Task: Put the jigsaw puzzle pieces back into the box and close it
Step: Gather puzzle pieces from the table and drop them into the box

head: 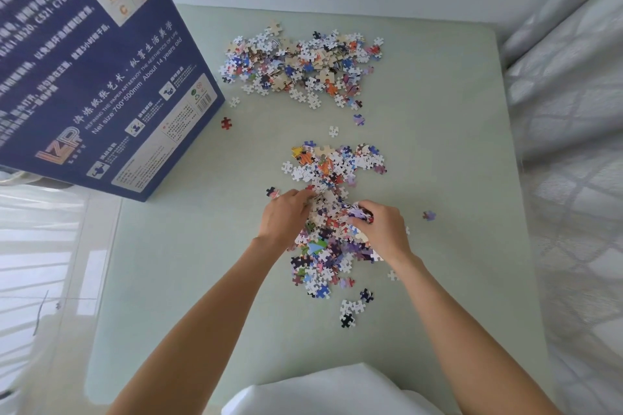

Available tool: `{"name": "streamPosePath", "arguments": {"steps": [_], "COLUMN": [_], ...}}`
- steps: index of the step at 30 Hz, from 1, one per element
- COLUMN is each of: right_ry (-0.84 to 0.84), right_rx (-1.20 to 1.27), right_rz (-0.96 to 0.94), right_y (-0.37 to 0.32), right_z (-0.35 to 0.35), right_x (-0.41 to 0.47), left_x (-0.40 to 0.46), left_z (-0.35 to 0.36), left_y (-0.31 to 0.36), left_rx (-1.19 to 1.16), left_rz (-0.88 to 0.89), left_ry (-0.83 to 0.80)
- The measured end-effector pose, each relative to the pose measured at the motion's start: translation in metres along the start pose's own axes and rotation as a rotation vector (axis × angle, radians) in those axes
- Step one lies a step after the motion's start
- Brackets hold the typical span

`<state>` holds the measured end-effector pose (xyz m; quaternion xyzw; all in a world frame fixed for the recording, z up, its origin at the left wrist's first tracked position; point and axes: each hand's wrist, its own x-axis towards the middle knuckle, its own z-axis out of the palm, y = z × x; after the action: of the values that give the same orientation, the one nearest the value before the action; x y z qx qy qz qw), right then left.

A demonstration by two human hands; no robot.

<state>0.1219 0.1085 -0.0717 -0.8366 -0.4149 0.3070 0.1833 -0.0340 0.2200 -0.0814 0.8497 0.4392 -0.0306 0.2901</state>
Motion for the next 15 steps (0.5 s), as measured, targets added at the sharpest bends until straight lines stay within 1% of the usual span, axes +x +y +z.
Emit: {"name": "streamPosePath", "arguments": {"steps": [7, 12, 15], "right_ry": [0.139, 0.104, 0.116], "right_rx": [-0.018, -0.06, -0.017], "right_rz": [-0.131, -0.168, -0.222], "right_y": [-0.01, -0.016, -0.031], "right_z": [-0.005, -0.01, -0.021], "right_x": [-0.01, -0.015, -0.021], "left_x": [-0.014, -0.038, -0.053], "left_z": [-0.019, -0.036, -0.054], "left_y": [-0.005, -0.007, -0.004], "left_rx": [-0.001, -0.04, -0.081], "left_rz": [-0.049, -0.041, 0.019], "left_ry": [0.018, 0.047, 0.089]}}
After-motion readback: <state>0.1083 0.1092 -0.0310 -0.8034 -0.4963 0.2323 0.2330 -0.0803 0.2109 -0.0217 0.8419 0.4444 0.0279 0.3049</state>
